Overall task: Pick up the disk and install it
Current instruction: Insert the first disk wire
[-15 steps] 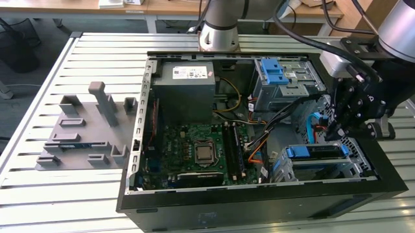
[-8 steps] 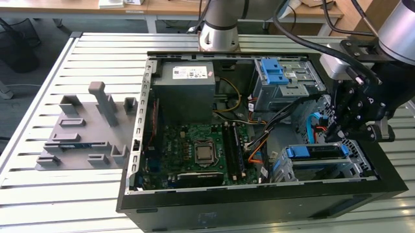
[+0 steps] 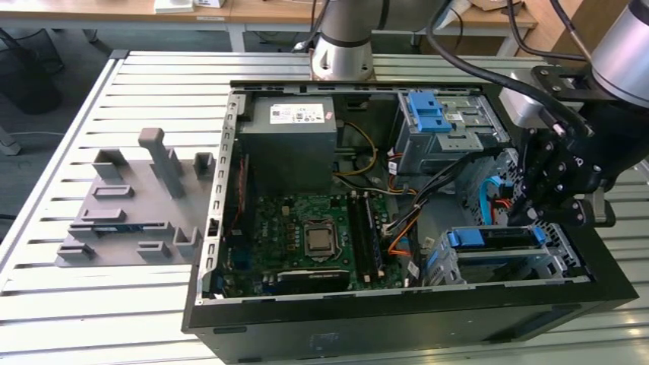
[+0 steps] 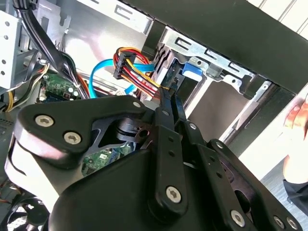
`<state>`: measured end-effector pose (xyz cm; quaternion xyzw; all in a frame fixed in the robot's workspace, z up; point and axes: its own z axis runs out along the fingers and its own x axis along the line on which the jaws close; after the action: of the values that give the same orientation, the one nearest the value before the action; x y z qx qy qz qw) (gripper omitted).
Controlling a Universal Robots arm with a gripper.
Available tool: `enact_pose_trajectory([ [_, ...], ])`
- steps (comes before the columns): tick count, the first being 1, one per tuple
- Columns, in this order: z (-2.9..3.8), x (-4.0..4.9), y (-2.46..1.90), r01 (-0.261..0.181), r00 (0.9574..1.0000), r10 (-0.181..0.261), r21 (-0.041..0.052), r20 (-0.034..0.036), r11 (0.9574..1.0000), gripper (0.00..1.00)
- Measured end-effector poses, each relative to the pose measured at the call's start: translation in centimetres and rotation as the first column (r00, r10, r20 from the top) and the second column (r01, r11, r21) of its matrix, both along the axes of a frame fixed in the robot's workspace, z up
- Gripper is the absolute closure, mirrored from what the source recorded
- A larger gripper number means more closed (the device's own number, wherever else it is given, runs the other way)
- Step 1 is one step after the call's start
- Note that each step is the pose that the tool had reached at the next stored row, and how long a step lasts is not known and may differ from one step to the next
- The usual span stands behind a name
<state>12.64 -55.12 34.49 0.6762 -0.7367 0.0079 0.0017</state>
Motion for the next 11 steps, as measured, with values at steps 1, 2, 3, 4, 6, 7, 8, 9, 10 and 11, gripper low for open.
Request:
enact_pose_trajectory([
  [1,-0.06,0.01,-0.04,0.000,1.0000,0.000,0.0001,0.0000,1.0000,0.84],
  [2,-0.12,0.01,-0.08,0.000,1.0000,0.000,0.0000,-0.0002,1.0000,0.84],
  [3,-0.18,0.01,-0.13,0.000,1.0000,0.000,-0.0001,-0.0003,1.0000,0.84],
  [4,-0.23,0.01,-0.18,0.000,1.0000,0.000,-0.0002,-0.0004,1.0000,0.84],
  [6,-0.32,0.02,-0.24,0.000,1.0000,0.000,0.0000,-0.0006,1.0000,0.84],
  [7,-0.33,0.02,-0.25,0.000,1.0000,0.000,-0.0003,-0.0007,1.0000,0.84],
  [8,-0.35,0.02,-0.26,0.000,1.0000,0.000,-0.0003,-0.0009,1.0000,0.84],
  [9,-0.37,0.02,-0.27,0.000,1.0000,0.000,-0.0003,-0.0010,1.0000,0.84],
  [10,-0.40,0.02,-0.27,0.000,1.0000,0.000,-0.0001,-0.0012,1.0000,0.84],
  [11,-0.41,0.02,-0.27,0.000,1.0000,0.000,-0.0002,-0.0016,1.0000,0.84],
])
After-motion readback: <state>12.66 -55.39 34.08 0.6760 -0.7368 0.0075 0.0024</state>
